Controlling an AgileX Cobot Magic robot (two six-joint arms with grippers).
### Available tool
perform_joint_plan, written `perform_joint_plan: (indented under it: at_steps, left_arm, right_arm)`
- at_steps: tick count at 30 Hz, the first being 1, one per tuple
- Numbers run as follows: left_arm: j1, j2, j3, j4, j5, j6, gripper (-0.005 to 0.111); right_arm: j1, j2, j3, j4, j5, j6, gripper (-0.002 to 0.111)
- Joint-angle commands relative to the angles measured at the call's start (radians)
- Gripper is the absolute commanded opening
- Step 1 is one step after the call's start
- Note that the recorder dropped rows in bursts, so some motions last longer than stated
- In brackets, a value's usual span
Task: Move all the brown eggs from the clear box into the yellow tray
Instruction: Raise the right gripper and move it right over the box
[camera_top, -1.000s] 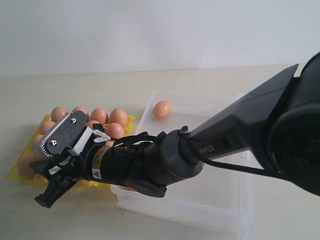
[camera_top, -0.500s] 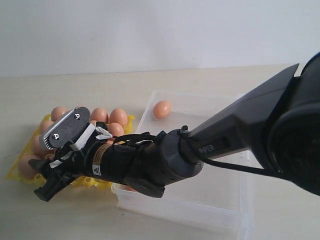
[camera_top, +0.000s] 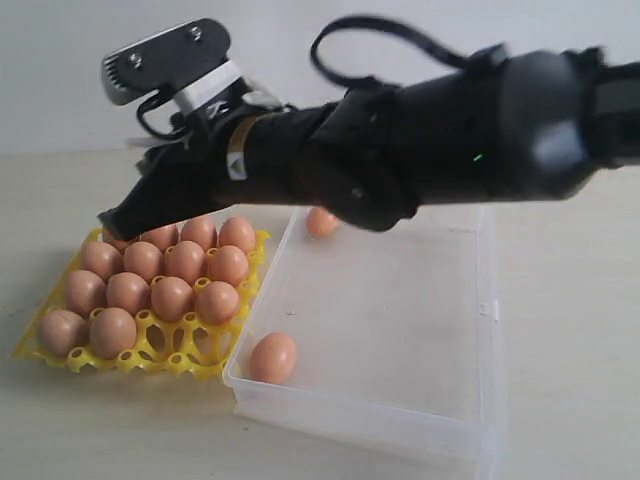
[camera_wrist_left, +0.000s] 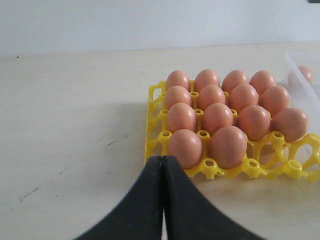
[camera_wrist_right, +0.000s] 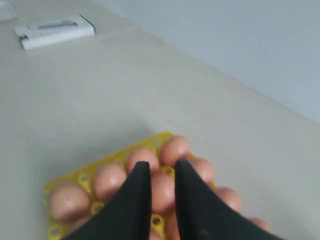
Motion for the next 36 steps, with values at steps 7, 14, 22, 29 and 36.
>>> perform_joint_plan:
  at_steps: [7, 14, 22, 29, 36]
  left_arm:
    - [0.001, -0.006, -0.004, -0.001, -0.010, 0.001, 0.000]
    - [0.001, -0.006, -0.004, -0.001, -0.010, 0.001, 0.000]
    - [0.001, -0.006, -0.004, -0.001, -0.010, 0.001, 0.000]
    - [0.001, -0.006, -0.004, -0.001, -0.010, 0.001, 0.000]
    - [0.001, -0.006, -0.004, -0.001, -0.010, 0.001, 0.000]
  right_arm:
    - [-0.160, -0.132, 0.001, 0.191, 0.702, -0.097, 0.011]
    - [-0.259, -0.070, 0.001, 0.375, 0.710, -0.161, 0.041]
    - [-0.279, 0.058, 0.001, 0.662, 0.718, -0.251, 0.046]
    - [-0.273, 0.104, 0.001, 0.926, 0.748, -0.419, 0.046]
    - [-0.273, 0.123, 0.065, 1.049, 0.757, -0.512, 0.046]
